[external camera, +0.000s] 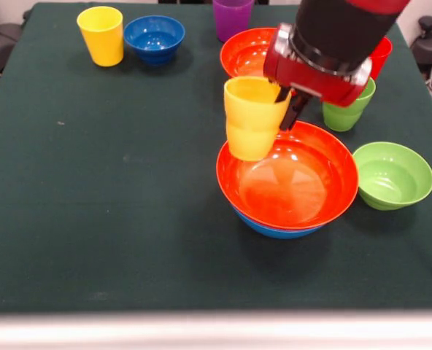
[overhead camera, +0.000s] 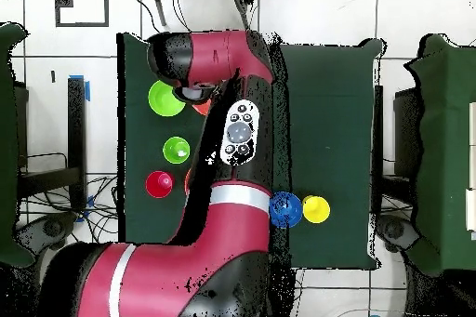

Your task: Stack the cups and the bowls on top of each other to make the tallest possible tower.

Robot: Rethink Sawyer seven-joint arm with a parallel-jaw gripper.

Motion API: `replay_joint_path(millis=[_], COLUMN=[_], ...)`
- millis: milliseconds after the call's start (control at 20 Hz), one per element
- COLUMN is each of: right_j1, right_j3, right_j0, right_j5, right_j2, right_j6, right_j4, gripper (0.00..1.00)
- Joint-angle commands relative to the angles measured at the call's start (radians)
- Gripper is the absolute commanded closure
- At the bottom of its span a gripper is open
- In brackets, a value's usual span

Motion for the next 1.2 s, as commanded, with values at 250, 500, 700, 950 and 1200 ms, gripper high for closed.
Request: replay_joint_path(millis=[250,500,700,950,1200], right_j1=[0.065,0.073,0.073,0.087,0.099], right_j3=[-0.06,-0.058,-0.05,-0.061,-0.057], right_j0=[0.005,0.004,0.005,0.012,0.018], right_j5=[0.073,0.061,0.05,0.039,0.015], right_j2=[0.069,0.069,0.073,0.077,0.075], right_j6=[0.049,0.051,0.057,0.075,0.088], right_j4=[0.012,0.023,0.035,0.047,0.053], gripper=[1.0,1.0,1.0,1.0,1.0])
